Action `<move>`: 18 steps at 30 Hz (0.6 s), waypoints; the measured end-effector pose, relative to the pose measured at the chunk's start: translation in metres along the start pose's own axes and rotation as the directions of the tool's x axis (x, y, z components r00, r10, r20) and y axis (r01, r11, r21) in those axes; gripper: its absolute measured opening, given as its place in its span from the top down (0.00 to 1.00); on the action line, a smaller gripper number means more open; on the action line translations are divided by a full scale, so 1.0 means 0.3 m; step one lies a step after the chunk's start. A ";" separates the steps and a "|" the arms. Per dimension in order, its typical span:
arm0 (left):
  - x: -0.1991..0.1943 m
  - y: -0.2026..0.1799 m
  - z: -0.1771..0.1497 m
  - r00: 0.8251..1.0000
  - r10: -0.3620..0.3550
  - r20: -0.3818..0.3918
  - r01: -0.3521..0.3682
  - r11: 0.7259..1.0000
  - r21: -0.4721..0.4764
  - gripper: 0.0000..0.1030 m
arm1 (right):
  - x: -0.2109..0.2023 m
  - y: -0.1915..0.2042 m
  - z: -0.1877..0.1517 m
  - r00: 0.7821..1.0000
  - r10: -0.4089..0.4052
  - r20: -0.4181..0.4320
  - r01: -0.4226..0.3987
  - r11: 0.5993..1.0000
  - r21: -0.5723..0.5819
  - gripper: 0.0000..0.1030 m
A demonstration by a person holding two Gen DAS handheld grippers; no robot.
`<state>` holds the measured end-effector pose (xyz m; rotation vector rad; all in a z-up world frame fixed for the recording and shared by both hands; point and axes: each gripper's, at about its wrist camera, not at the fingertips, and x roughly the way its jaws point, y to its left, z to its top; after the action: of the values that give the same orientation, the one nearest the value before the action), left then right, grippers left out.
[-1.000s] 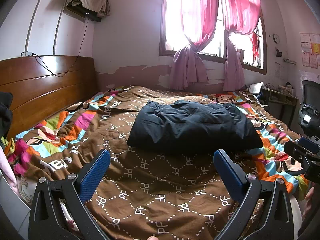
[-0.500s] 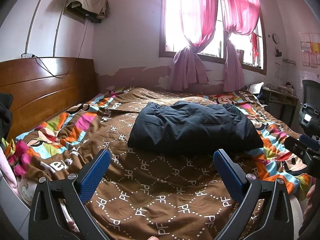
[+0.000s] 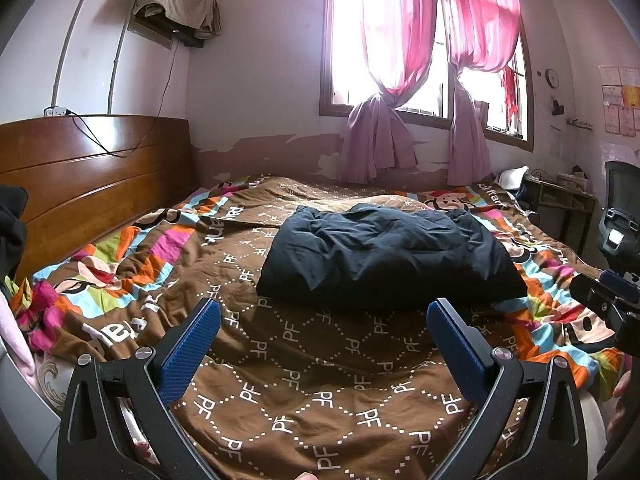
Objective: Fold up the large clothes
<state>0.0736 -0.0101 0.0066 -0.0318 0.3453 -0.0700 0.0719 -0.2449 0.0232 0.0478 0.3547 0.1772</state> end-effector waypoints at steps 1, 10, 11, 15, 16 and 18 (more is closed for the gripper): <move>0.000 0.000 0.000 1.000 0.000 0.000 0.000 1.000 0.000 0.02 | 0.000 0.000 0.000 1.000 0.000 0.000 0.000 1.000 -0.001 0.00; 0.000 -0.002 0.000 1.000 0.002 0.000 -0.002 1.000 0.000 0.02 | -0.001 -0.004 -0.002 1.000 -0.002 0.000 0.002 1.000 0.001 0.00; 0.000 -0.001 0.000 1.000 0.003 0.001 -0.003 1.000 0.000 0.02 | -0.001 -0.005 -0.002 1.000 -0.001 0.001 0.001 1.000 0.001 0.00; -0.002 -0.002 -0.001 1.000 0.003 0.001 -0.003 1.000 0.000 0.02 | -0.002 -0.002 -0.002 1.000 -0.001 0.000 0.001 1.000 0.001 0.00; -0.001 -0.002 -0.001 1.000 0.004 0.001 -0.004 1.000 -0.001 0.02 | -0.002 -0.002 -0.002 1.000 -0.001 0.001 0.001 1.000 0.001 0.00; -0.004 -0.001 0.001 1.000 0.006 0.001 -0.006 1.000 -0.002 0.02 | -0.003 -0.002 -0.001 1.000 -0.004 0.003 0.004 1.000 0.003 0.00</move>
<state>0.0725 -0.0104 0.0074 -0.0328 0.3441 -0.0637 0.0711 -0.2457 0.0231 0.0501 0.3519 0.1724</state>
